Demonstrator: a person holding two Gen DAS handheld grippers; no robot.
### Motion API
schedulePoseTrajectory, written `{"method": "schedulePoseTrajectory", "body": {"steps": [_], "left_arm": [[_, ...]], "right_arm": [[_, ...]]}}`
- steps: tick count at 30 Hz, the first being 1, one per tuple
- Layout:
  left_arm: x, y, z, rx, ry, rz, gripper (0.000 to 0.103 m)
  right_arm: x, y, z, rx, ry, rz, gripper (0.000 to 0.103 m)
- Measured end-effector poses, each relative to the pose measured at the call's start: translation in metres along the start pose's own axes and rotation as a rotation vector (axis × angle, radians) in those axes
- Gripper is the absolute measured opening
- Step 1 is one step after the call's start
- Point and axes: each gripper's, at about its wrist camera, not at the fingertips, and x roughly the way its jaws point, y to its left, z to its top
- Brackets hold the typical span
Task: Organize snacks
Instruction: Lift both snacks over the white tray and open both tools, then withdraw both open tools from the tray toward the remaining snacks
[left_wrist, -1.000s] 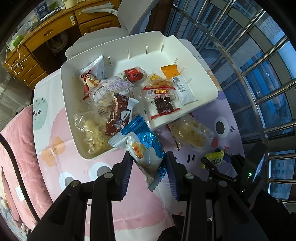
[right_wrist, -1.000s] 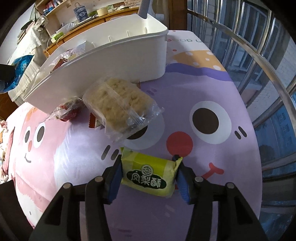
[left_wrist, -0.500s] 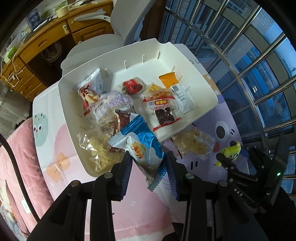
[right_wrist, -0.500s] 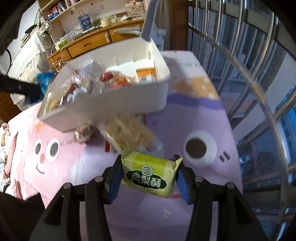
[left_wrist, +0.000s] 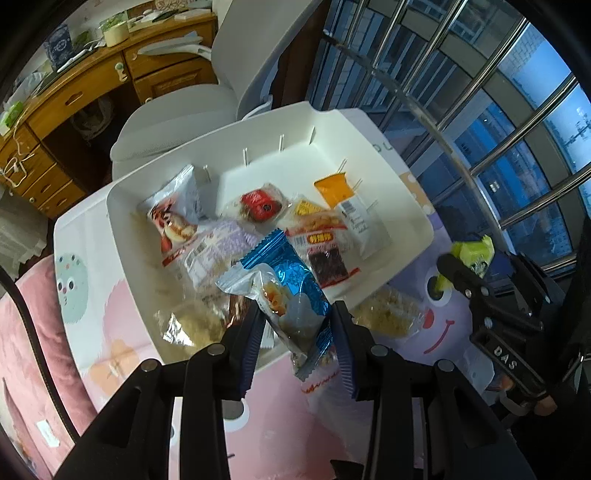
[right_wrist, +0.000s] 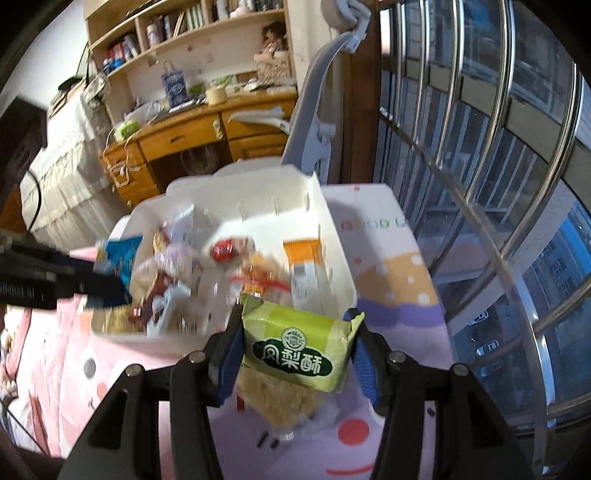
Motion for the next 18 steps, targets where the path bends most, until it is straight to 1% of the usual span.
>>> {"method": "schedulePoseTrajectory", "body": {"steps": [5, 7, 9, 11, 13, 18], "left_arm": [[0.006, 0.003, 0.004, -0.019, -0.025, -0.032, 0.036], [0.007, 0.004, 0.005, -0.037, -0.032, -0.027, 0.040], [0.009, 0.005, 0.006, -0.050, -0.028, -0.025, 0.055], [0.008, 0.005, 0.006, -0.055, -0.027, -0.019, 0.060], [0.006, 0.004, 0.004, -0.053, -0.024, -0.014, 0.062], [0.004, 0.002, 0.001, -0.075, -0.014, -0.004, 0.068]], "right_arm": [[0.009, 0.000, 0.019, 0.029, -0.041, -0.001, 0.054], [0.013, -0.001, 0.028, 0.048, -0.055, 0.005, 0.055], [0.016, -0.003, 0.032, 0.063, -0.052, 0.006, 0.056], [0.022, -0.004, 0.036, 0.082, -0.033, 0.009, 0.060], [0.024, -0.007, 0.036, 0.102, -0.017, 0.010, 0.061], [0.020, -0.012, 0.034, 0.121, -0.018, 0.020, 0.062]]}}
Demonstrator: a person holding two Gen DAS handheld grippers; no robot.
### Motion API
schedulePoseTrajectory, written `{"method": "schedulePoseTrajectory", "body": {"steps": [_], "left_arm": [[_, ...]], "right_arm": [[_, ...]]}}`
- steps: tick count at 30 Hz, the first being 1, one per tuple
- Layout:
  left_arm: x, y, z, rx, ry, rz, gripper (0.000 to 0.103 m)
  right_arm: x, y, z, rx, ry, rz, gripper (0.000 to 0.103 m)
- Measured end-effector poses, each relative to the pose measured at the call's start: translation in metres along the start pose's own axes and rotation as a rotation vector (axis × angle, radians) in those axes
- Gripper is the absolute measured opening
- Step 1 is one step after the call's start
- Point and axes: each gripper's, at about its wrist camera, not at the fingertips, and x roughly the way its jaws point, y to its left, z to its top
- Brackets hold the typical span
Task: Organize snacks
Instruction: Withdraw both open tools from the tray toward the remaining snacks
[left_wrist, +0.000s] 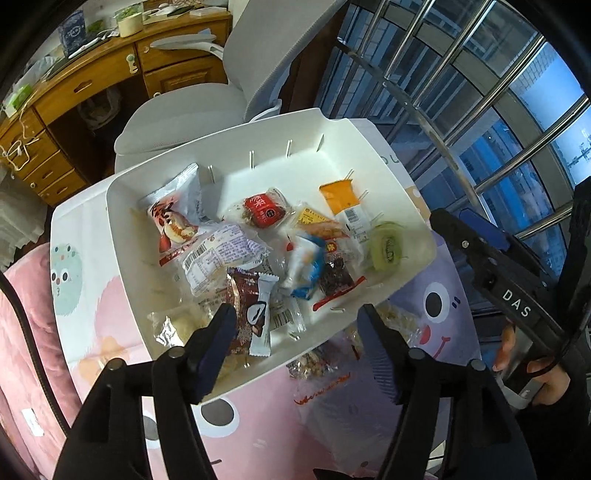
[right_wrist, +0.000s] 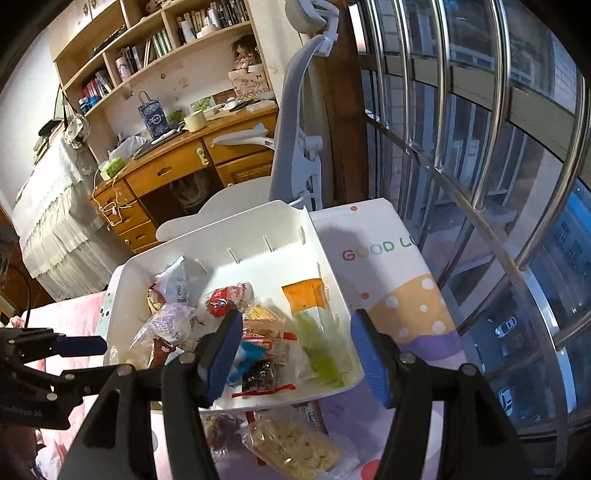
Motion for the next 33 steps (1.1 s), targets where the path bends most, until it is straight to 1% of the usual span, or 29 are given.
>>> {"method": "schedulePoseTrajectory", "body": {"steps": [5, 12, 20, 25, 33], "left_arm": [[-0.002, -0.004, -0.009, -0.032, 0.018, 0.006, 0.070], [-0.009, -0.012, -0.024, -0.076, 0.028, 0.026, 0.074], [-0.005, -0.022, -0.043, -0.144, 0.048, 0.044, 0.077], [0.006, -0.027, -0.054, -0.213, 0.068, 0.055, 0.077], [0.033, -0.025, -0.068, -0.362, 0.086, 0.088, 0.078]], "right_arm": [[-0.008, -0.003, -0.001, -0.003, 0.001, 0.010, 0.064], [-0.022, -0.011, -0.005, -0.020, 0.013, 0.030, 0.065], [-0.030, -0.024, -0.022, -0.054, 0.063, 0.054, 0.065], [-0.028, -0.029, -0.035, -0.085, 0.105, 0.075, 0.065], [-0.013, -0.035, -0.066, -0.156, 0.190, 0.140, 0.065]]}}
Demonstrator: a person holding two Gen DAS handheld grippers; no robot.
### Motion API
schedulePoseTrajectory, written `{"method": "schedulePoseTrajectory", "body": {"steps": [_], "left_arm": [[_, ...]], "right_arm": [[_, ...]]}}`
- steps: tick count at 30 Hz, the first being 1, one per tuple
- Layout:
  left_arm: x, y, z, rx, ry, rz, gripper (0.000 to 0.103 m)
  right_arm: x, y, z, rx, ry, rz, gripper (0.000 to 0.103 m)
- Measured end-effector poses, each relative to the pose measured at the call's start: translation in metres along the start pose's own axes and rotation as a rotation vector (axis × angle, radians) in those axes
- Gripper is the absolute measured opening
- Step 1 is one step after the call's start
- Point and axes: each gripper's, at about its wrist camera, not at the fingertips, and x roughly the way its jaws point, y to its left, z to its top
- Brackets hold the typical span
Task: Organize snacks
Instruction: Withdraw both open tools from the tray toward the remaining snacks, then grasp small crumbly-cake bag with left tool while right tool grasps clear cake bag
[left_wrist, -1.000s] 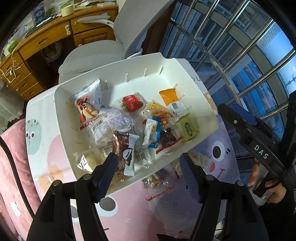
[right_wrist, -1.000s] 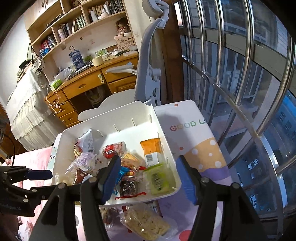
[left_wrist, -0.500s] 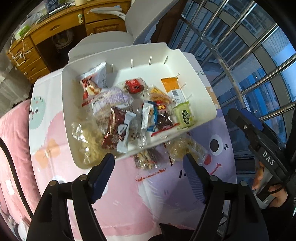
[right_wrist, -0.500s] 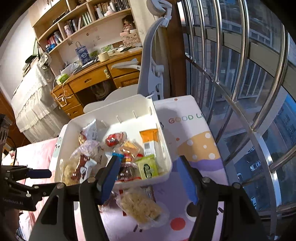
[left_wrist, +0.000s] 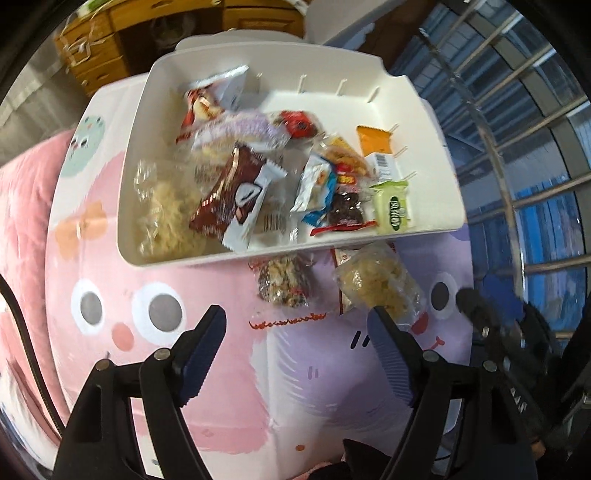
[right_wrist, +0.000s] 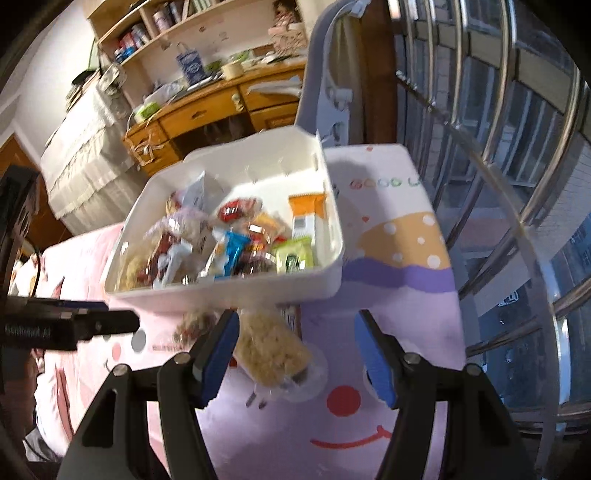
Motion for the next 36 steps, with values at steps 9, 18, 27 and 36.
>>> {"method": "schedulePoseTrajectory", "body": {"steps": [9, 18, 27, 36], "left_arm": [[0.041, 0.005, -0.007, -0.144, 0.000, 0.021, 0.078], [0.069, 0.005, -0.002, -0.210, -0.047, 0.027, 0.078], [0.093, 0.008, 0.004, -0.242, -0.019, 0.032, 0.076], [0.112, 0.005, 0.002, -0.274, 0.013, 0.022, 0.059]], "right_arm": [[0.029, 0.007, -0.024, -0.104, 0.092, 0.069, 0.066], [0.060, 0.031, -0.040, -0.409, 0.085, 0.044, 0.069], [0.088, 0.038, -0.044, -0.509, 0.100, 0.053, 0.069], [0.096, 0.039, -0.047, -0.540, 0.099, 0.061, 0.069]]}}
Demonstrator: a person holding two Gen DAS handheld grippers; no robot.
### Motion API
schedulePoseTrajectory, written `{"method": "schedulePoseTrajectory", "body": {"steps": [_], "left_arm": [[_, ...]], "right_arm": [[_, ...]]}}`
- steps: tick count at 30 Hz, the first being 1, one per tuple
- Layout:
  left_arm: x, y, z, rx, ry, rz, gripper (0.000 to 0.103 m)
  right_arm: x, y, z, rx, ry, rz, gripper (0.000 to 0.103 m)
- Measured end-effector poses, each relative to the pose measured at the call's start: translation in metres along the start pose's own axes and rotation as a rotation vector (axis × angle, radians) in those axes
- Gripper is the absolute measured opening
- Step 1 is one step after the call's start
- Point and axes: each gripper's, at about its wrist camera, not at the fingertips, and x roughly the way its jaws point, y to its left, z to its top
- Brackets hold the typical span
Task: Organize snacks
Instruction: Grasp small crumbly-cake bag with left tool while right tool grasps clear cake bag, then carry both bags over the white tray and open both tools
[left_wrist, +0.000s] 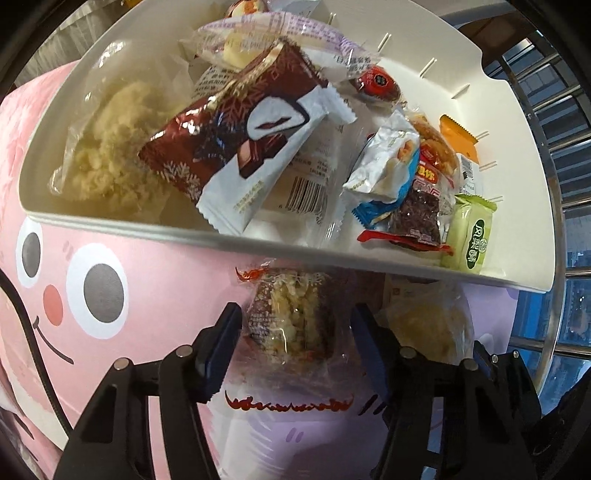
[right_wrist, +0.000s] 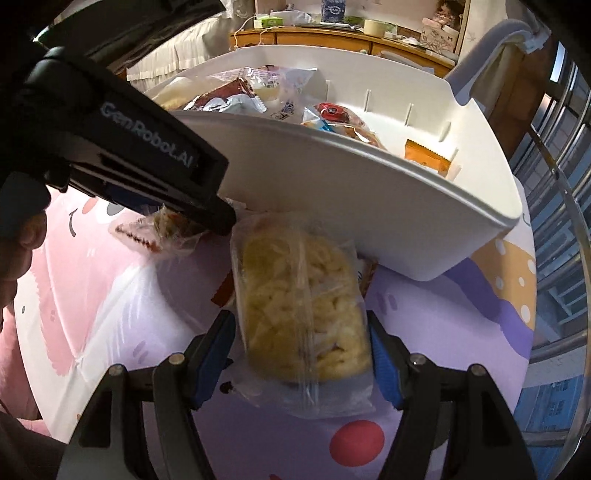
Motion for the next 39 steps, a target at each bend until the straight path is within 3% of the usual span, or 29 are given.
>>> {"method": "schedulePoseTrajectory", "body": {"steps": [14, 25, 32, 39], "left_arm": [[-0.026, 0.020, -0.013, 0.001, -0.041, -0.035, 0.039], [-0.046, 0.042, -0.041, -0.009, -0.010, -0.027, 0.039], [-0.084, 0.070, -0.060, -0.010, -0.015, -0.013, 0.039], [-0.128, 0.080, -0.047, -0.002, -0.053, -0.015, 0.039]], "right_arm": [[-0.008, -0.002, -0.005, 0.021, 0.027, -0.003, 0.059], [-0.029, 0.008, -0.005, 0.043, 0.043, 0.002, 0.057], [-0.044, 0.023, 0.004, 0.051, 0.036, 0.024, 0.057], [-0.064, 0.042, 0.025, 0.033, -0.007, 0.029, 0.057]]}}
